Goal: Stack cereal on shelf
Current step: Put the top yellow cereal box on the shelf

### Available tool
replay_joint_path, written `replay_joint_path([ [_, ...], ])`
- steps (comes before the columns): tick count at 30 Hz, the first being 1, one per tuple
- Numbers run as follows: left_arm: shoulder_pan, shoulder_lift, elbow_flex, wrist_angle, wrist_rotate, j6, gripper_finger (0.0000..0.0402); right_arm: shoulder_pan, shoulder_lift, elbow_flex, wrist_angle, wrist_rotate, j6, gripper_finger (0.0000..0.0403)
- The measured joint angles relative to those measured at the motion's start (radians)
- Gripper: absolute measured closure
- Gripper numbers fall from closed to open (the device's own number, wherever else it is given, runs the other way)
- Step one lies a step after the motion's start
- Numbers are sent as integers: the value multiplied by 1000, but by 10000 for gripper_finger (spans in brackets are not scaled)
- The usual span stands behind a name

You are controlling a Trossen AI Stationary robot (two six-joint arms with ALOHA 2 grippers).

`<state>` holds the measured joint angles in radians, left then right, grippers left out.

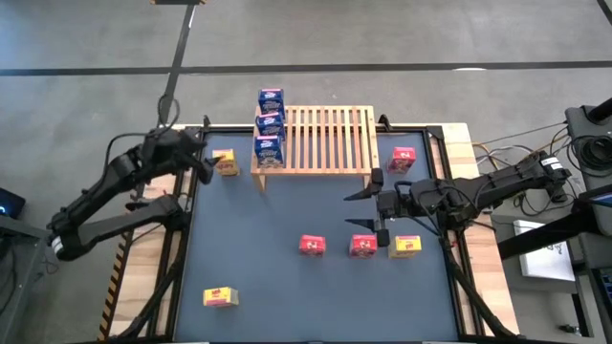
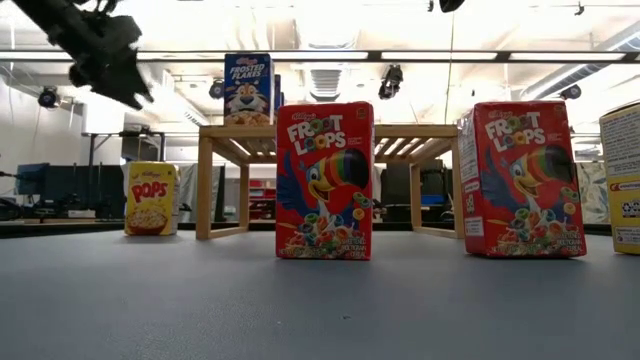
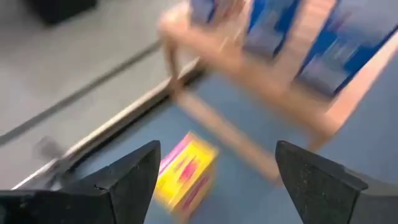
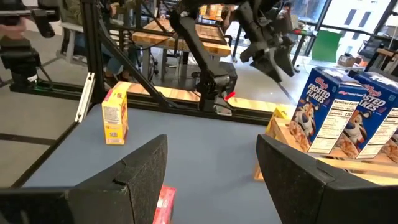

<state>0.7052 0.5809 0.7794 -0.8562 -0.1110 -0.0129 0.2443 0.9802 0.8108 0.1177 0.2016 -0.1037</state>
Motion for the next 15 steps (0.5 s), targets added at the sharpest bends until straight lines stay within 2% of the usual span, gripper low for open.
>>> replay_joint_path([
  [2,0,43,46,-99,-21,23,102,0,0,0,0,0,8,165],
  [5,0,77,74,-145,-22,70,102,2,0,0,2,0,16,165],
  [12,1,90,48,-62,-22,186,102,13,0,0,21,0,4,165],
  [15,2,114,37,-17,-14,185,102,13,0,0,20,0,-2,165],
])
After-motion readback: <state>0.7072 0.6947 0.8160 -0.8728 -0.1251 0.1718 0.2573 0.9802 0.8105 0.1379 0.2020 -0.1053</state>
